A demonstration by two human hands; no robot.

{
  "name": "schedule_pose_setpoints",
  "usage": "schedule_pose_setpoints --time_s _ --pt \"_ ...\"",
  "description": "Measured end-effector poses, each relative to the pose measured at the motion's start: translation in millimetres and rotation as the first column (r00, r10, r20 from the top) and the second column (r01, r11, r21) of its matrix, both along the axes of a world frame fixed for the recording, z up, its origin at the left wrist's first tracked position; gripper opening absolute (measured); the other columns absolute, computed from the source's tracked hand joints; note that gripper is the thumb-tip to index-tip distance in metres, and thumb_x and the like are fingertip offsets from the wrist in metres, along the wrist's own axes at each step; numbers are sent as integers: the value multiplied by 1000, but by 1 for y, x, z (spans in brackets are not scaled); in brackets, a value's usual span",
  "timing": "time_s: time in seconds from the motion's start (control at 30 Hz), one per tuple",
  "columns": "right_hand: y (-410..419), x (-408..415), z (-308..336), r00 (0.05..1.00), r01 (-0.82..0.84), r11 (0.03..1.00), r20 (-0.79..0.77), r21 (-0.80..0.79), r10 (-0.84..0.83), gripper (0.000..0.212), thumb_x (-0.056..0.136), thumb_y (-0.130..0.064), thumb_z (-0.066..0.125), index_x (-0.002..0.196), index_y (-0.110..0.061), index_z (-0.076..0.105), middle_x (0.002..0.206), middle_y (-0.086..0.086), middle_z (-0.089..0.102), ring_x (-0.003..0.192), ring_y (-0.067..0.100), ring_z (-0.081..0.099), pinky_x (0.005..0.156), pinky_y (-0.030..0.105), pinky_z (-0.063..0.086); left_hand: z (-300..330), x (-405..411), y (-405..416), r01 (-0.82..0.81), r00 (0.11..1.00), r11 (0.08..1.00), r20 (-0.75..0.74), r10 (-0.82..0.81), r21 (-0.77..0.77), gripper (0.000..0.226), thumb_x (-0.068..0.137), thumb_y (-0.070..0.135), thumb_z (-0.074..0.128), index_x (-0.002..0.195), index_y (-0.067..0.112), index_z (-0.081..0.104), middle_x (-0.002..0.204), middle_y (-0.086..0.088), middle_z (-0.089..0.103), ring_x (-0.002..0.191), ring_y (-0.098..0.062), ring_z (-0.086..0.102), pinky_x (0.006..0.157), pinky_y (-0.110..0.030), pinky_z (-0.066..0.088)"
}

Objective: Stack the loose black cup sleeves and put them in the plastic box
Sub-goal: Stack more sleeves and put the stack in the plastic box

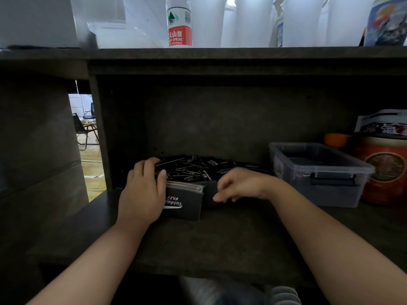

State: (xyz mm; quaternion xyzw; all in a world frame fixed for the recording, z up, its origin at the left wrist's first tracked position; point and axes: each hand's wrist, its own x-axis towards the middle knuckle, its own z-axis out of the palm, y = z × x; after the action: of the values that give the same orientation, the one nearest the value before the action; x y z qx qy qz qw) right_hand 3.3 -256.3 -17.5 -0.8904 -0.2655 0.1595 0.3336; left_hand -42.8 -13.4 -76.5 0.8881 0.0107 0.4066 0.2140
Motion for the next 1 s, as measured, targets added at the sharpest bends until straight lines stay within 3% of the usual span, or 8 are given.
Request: schedule_pose_setpoints --time_s 0.13,0.2,0.4,0.57,0.7,0.8,0.87,1.0 --pt "19 0 -13 994 -72 997 79 -5 72 15 85 -26 72 71 -25 69 65 -15 67 64 -2 58 60 15 44 -3 1 3 37 998 991 -62 -29 131 54 98 53 14 95 25 60 92 5 58 96 -18 54 70 -33 44" --pt "23 2 -14 988 -81 997 130 8 79 14 84 -25 74 70 -26 69 66 -15 66 62 -2 57 63 14 45 -2 2 4 31 997 990 -73 -21 138 54 97 53 17 85 25 62 79 9 55 88 -14 54 66 -30 39" --pt "-6 0 6 986 -5 973 165 231 -34 8 85 -20 72 92 -23 73 83 -10 72 67 -6 62 58 10 45 -3 5 3 22 998 990 -56 -14 138 42 99 41 27 81 23 61 75 9 53 83 -13 48 66 -30 37" --pt "11 1 -7 995 -63 994 84 92 56 28 84 -21 74 112 -18 69 90 -6 72 72 2 63 60 11 45 -4 5 3 27 999 991 -50 -21 134 39 100 40 28 81 24 59 75 9 50 82 -10 45 66 -30 35" --pt "21 3 -12 982 -127 989 147 71 116 14 86 -12 71 99 -13 74 95 3 74 81 11 64 77 19 52 -3 4 3 24 998 991 -56 -17 134 38 99 41 26 80 26 56 75 9 51 81 -10 45 65 -29 34" --pt "11 4 -6 969 -77 996 238 53 63 4 87 -16 70 87 -17 73 82 -6 70 78 5 63 74 18 49 -3 4 2 19 999 991 -48 -12 130 39 99 42 27 82 25 58 76 10 52 81 -9 44 64 -29 34" --pt "2 7 0 939 0 976 336 218 -76 3 87 -19 70 87 -19 73 83 -9 69 77 2 64 74 17 48 -3 4 3 19 999 991 -45 -13 130 38 99 42 27 84 25 57 76 9 53 81 -10 46 63 -29 34" --pt "-8 9 6 917 111 717 208 688 -341 10 87 -15 69 96 -16 73 79 -10 73 69 -2 67 60 12 48 -3 5 4 22 998 992 -63 -15 120 33 99 43 27 91 27 54 80 8 56 83 -10 46 63 -30 34"
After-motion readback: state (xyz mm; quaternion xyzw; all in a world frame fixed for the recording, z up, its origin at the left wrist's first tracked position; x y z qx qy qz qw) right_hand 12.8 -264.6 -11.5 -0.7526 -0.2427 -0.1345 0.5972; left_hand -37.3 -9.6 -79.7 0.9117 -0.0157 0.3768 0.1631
